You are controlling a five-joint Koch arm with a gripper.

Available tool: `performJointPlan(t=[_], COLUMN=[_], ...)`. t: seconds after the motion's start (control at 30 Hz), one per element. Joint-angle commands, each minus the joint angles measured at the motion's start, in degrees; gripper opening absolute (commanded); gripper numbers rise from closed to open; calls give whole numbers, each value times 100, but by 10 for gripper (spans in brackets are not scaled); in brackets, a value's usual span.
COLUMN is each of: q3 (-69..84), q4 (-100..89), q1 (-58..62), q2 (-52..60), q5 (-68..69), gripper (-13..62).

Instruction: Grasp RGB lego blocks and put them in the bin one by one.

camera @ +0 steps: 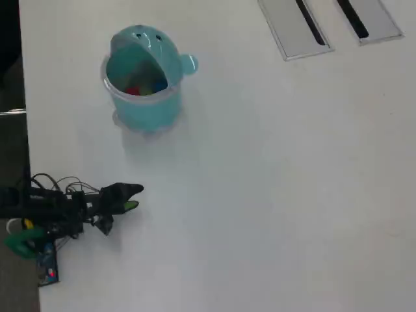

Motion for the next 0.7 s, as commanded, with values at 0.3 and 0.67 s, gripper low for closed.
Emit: performJointPlan(t=[0.3, 0.67], q3=[457, 457], q4=[-9, 62], q1=[9, 88], q2=[70, 88], q5=[88, 1222], gripper=[346, 348])
